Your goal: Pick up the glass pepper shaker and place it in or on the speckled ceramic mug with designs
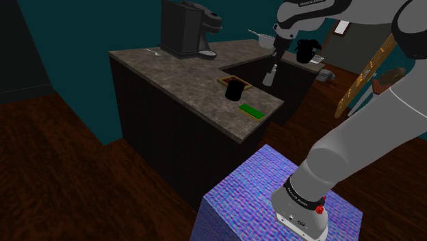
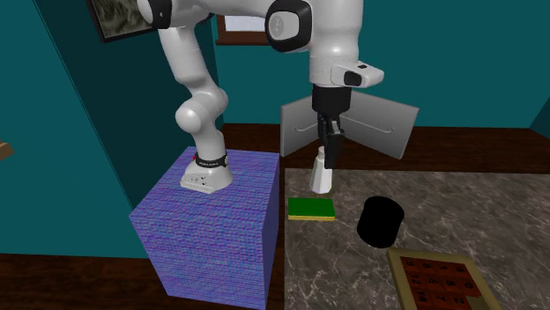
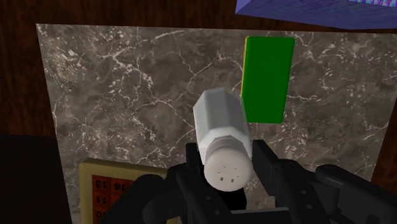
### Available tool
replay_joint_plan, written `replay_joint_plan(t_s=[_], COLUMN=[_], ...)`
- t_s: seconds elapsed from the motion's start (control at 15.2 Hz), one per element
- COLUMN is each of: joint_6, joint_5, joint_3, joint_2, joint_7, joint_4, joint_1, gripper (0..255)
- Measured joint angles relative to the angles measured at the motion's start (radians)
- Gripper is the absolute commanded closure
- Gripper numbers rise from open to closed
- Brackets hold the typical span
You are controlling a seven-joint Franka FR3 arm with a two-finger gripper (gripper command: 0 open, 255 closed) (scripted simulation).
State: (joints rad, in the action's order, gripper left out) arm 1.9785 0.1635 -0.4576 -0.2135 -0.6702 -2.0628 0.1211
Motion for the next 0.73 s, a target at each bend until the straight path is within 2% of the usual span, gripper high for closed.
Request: replay_joint_plan(t_s=[0.33,0.73], joint_6=[-0.042,-0.130], joint_5=[-0.065,-0.167], joint_3=[0.015,0.028], joint_2=[0.141,0.379], joint_7=[0.017,0.016], joint_4=[0.168,0.471], joint_1=[-0.033,-0.040], gripper=[255,255])
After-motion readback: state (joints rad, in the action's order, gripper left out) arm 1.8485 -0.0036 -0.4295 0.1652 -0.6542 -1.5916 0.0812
